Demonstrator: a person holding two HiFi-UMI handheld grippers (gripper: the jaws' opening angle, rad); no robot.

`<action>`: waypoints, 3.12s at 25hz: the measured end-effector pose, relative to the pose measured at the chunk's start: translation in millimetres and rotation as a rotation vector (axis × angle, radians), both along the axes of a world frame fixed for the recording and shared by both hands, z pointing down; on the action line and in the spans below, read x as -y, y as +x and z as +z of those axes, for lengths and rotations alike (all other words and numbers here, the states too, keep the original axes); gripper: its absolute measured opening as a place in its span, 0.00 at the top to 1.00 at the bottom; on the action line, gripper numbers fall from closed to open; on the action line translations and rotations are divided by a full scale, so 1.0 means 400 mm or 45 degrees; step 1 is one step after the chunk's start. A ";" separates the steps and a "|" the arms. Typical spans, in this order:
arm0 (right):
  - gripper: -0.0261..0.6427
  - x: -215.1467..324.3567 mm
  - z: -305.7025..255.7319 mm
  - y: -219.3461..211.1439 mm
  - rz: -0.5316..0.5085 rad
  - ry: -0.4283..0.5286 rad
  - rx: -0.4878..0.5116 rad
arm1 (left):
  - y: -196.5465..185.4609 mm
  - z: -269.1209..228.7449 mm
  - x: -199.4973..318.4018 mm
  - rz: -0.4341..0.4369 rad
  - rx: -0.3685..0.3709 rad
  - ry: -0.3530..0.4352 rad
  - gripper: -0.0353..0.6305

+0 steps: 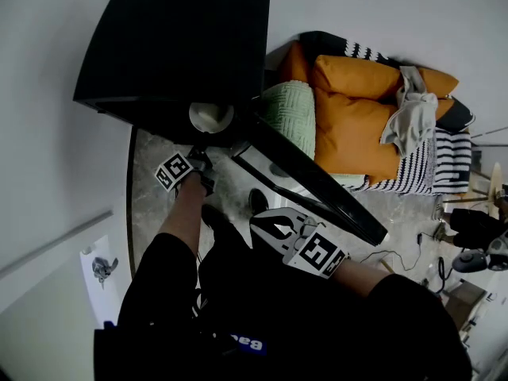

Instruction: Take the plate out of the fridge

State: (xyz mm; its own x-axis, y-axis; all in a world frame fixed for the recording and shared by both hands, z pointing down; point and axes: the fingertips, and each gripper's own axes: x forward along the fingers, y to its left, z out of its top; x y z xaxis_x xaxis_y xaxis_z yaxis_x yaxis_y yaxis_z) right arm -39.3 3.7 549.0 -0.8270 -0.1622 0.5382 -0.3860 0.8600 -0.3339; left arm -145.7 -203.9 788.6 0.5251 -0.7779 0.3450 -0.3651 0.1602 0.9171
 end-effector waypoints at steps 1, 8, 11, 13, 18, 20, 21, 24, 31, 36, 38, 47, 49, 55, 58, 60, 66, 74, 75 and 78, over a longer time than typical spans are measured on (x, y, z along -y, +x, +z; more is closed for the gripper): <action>0.94 0.000 0.000 0.000 -0.002 -0.002 -0.003 | -0.001 0.007 0.002 -0.009 -0.001 -0.007 0.73; 0.94 -0.001 0.011 0.008 -0.008 -0.019 -0.030 | -0.009 0.056 0.020 -0.086 -0.021 -0.063 0.70; 0.94 -0.001 0.020 0.007 -0.008 -0.030 -0.035 | -0.009 0.069 0.034 -0.097 -0.027 -0.067 0.70; 0.94 -0.005 0.030 0.011 -0.008 -0.045 -0.044 | -0.003 0.076 0.040 -0.101 -0.037 -0.072 0.70; 0.94 -0.006 0.039 0.024 0.005 -0.064 -0.054 | -0.006 0.098 0.047 -0.144 -0.059 -0.104 0.70; 0.94 -0.005 0.044 0.036 0.020 -0.072 -0.066 | -0.005 0.106 0.054 -0.174 -0.087 -0.109 0.70; 0.94 -0.005 0.048 0.040 0.026 -0.078 -0.072 | -0.005 0.110 0.058 -0.188 -0.100 -0.114 0.70; 0.94 -0.002 0.055 0.045 0.038 -0.085 -0.080 | -0.013 0.122 0.064 -0.216 -0.120 -0.130 0.70; 0.94 0.010 0.068 0.053 0.053 -0.103 -0.083 | -0.003 0.136 0.062 -0.245 -0.159 -0.175 0.80; 0.94 0.013 0.067 0.053 0.054 -0.113 -0.078 | 0.000 0.135 0.064 -0.300 -0.234 -0.169 0.89; 0.94 0.012 0.067 0.050 0.048 -0.114 -0.077 | 0.000 0.134 0.066 -0.307 -0.251 -0.175 0.90; 0.94 0.003 0.072 0.049 0.042 -0.124 -0.083 | 0.003 0.127 0.057 -0.331 -0.320 -0.159 0.92; 0.94 0.002 0.072 0.050 0.044 -0.123 -0.082 | 0.004 0.120 0.055 -0.332 -0.327 -0.141 0.92; 0.94 -0.006 0.070 0.051 0.045 -0.125 -0.079 | 0.002 0.107 0.047 -0.325 -0.320 -0.096 0.92; 0.94 -0.011 0.070 0.049 0.038 -0.122 -0.078 | -0.006 0.102 0.041 -0.328 -0.314 -0.069 0.92; 0.94 -0.016 0.067 0.045 0.034 -0.120 -0.077 | -0.013 0.098 0.034 -0.332 -0.314 -0.057 0.92; 0.94 -0.026 0.062 0.031 0.028 -0.120 -0.071 | -0.039 0.085 0.016 -0.334 -0.303 -0.022 0.92; 0.94 -0.028 0.046 -0.004 0.011 -0.090 -0.044 | -0.069 0.051 -0.014 -0.307 -0.284 -0.004 0.92; 0.94 -0.027 0.042 -0.010 0.008 -0.086 -0.037 | -0.075 0.043 -0.017 -0.306 -0.282 0.002 0.92; 0.94 -0.024 0.030 -0.027 0.007 -0.081 -0.015 | -0.098 0.016 -0.024 -0.307 -0.279 0.018 0.92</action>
